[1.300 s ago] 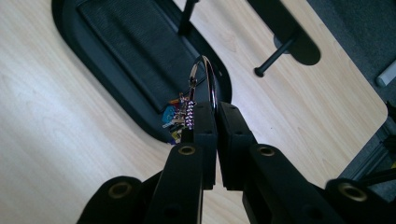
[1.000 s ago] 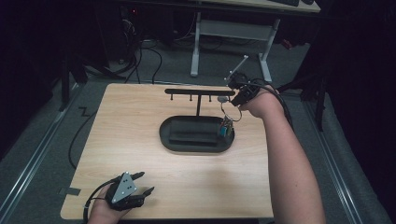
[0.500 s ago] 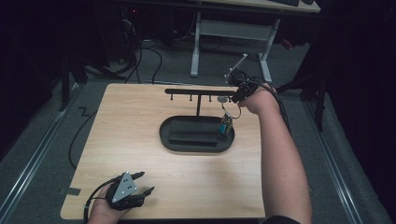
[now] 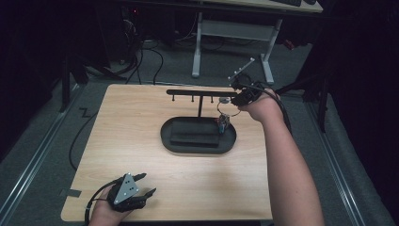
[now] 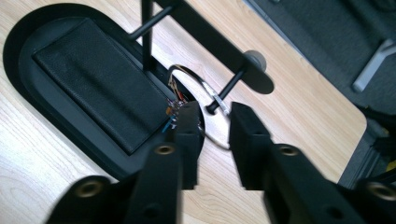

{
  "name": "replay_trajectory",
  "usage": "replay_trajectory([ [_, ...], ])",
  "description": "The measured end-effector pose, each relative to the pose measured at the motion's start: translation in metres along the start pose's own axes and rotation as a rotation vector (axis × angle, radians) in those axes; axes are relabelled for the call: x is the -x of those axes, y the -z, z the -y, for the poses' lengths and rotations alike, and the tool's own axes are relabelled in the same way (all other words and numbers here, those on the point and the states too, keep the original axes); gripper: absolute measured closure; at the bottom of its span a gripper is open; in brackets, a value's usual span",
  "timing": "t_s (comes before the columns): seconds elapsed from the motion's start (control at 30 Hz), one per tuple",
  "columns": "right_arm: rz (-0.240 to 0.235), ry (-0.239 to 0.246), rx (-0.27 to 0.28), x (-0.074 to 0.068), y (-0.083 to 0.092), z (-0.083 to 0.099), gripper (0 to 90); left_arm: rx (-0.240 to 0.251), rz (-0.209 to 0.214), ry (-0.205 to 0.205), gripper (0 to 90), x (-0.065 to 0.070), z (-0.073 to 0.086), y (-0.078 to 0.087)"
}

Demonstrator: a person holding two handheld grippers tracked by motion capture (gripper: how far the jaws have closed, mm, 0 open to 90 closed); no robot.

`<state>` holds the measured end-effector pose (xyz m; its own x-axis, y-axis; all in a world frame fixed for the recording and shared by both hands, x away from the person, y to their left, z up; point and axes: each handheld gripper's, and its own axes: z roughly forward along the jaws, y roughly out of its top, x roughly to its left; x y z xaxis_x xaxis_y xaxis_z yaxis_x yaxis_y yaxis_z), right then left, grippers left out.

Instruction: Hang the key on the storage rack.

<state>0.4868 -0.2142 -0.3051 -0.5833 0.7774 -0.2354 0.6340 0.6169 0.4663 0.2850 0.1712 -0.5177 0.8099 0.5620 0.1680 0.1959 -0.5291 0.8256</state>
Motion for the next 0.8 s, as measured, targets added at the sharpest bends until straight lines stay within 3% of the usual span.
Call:
replay_trajectory([
  [0.13,0.017,-0.031,0.044,-0.013,0.005,0.017,56.0,0.003,0.007,0.013,37.4,-0.001,0.000,-0.001],
  [0.23,0.053,-0.061,0.070,-0.021,0.007,0.034,51.4,0.005,0.009,0.017,37.2,0.000,-0.001,-0.003],
  [0.37,0.049,-0.057,0.112,-0.032,0.006,0.057,45.6,0.009,0.019,0.015,36.9,0.003,-0.004,-0.004],
  [0.53,0.012,-0.091,0.197,-0.050,0.002,0.087,36.7,0.002,0.024,0.005,36.8,0.005,-0.005,-0.007],
  [0.8,0.010,-0.097,0.298,-0.077,-0.012,0.132,33.8,-0.004,0.037,0.009,36.6,0.005,-0.005,-0.010],
])
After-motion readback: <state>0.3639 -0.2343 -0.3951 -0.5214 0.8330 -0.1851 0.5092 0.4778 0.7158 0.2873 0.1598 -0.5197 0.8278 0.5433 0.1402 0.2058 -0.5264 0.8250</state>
